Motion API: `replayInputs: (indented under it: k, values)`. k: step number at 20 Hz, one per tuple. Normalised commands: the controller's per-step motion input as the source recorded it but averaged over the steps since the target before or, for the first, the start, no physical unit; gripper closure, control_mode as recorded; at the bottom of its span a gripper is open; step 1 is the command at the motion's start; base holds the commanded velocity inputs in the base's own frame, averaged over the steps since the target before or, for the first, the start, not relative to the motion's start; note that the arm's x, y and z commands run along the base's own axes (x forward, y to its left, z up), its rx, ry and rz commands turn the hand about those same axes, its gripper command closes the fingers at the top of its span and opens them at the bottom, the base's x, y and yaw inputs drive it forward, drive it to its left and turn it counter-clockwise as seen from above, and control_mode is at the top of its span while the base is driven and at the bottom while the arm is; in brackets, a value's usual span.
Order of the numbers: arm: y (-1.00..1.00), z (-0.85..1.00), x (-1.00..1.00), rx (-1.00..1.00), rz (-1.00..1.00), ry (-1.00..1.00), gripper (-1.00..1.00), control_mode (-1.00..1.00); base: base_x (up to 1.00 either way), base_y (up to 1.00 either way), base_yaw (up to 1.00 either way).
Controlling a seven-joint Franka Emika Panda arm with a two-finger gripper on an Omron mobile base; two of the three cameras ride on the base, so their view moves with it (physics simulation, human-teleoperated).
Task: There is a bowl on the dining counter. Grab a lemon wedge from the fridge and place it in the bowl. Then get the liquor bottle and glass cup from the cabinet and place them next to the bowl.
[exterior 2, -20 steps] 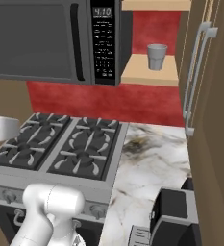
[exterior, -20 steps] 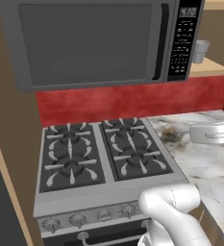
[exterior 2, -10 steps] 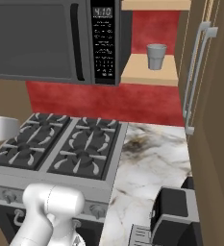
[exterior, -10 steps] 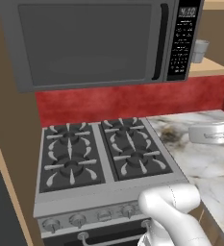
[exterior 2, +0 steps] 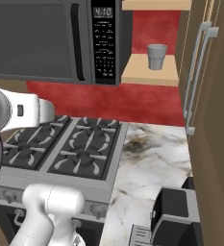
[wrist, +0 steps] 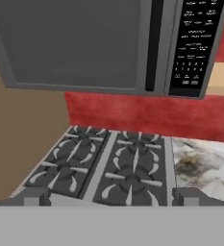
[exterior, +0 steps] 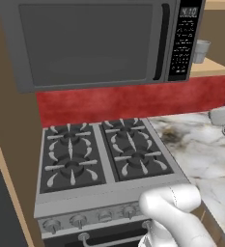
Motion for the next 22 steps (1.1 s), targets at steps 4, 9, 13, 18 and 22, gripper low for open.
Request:
replayInputs:
  k: [4, 9, 13, 18, 22]
  values:
    - [-0.37, 0.26, -0.05, -0.15, 0.07, -0.08, -1.00, -1.00, 0.00, 0.00, 0.00]
    - [-0.01, 0.09, -0.13, -0.38, 0.16, -0.21, -1.00, -1.00, 0.00, 0.00, 0.00]
    - [-0.17, 0.02, -0.01, -0.49, 0.30, -0.21, -1.00, -1.00, 0.00, 0.00, 0.00]
    - [-0.51, 0.05, -0.05, -0.42, 0.30, -0.17, -1.00, -1.00, 0.00, 0.00, 0.00]
    - [-0.41, 0.10, 0.05, -0.41, 0.25, -0.07, -1.00, -1.00, 0.00, 0.00, 0.00]
